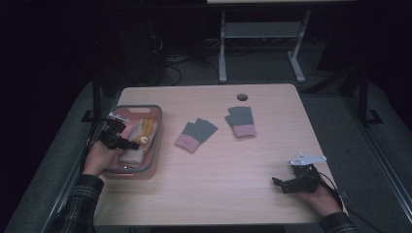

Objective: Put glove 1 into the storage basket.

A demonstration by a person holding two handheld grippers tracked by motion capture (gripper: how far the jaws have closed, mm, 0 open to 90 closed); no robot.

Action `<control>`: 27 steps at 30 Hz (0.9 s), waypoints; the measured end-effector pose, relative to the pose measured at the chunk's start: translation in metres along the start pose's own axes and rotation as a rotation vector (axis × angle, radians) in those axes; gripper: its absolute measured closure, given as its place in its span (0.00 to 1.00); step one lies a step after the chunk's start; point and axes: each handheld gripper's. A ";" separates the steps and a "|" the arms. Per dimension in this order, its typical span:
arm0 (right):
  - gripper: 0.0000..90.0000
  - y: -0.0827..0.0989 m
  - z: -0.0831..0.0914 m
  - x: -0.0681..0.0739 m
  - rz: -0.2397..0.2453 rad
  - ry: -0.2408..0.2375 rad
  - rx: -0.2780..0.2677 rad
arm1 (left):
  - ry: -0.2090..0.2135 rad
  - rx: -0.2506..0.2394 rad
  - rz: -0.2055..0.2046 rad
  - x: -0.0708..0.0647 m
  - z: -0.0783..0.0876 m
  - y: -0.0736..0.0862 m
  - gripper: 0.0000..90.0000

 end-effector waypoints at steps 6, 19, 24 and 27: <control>0.04 0.000 0.000 0.000 0.000 0.000 0.000 | -0.018 0.026 -0.002 0.001 -0.003 -0.002 0.57; 0.04 0.000 0.000 0.000 0.000 0.000 0.000 | -0.118 -0.054 -0.001 0.000 0.025 -0.009 0.16; 0.04 0.000 0.000 0.000 0.002 0.001 0.000 | -0.087 -0.118 -0.017 -0.011 0.041 -0.014 0.16; 0.04 0.000 0.000 0.000 0.000 0.000 0.000 | -0.065 -0.153 -0.028 -0.020 0.044 -0.018 0.16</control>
Point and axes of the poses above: each handheld gripper's, and its own axes: z roughly backward along the jaws, y roughly out of its underside, x roughly to its left, and after that the axes turned 3 degrees about -y, right-handed
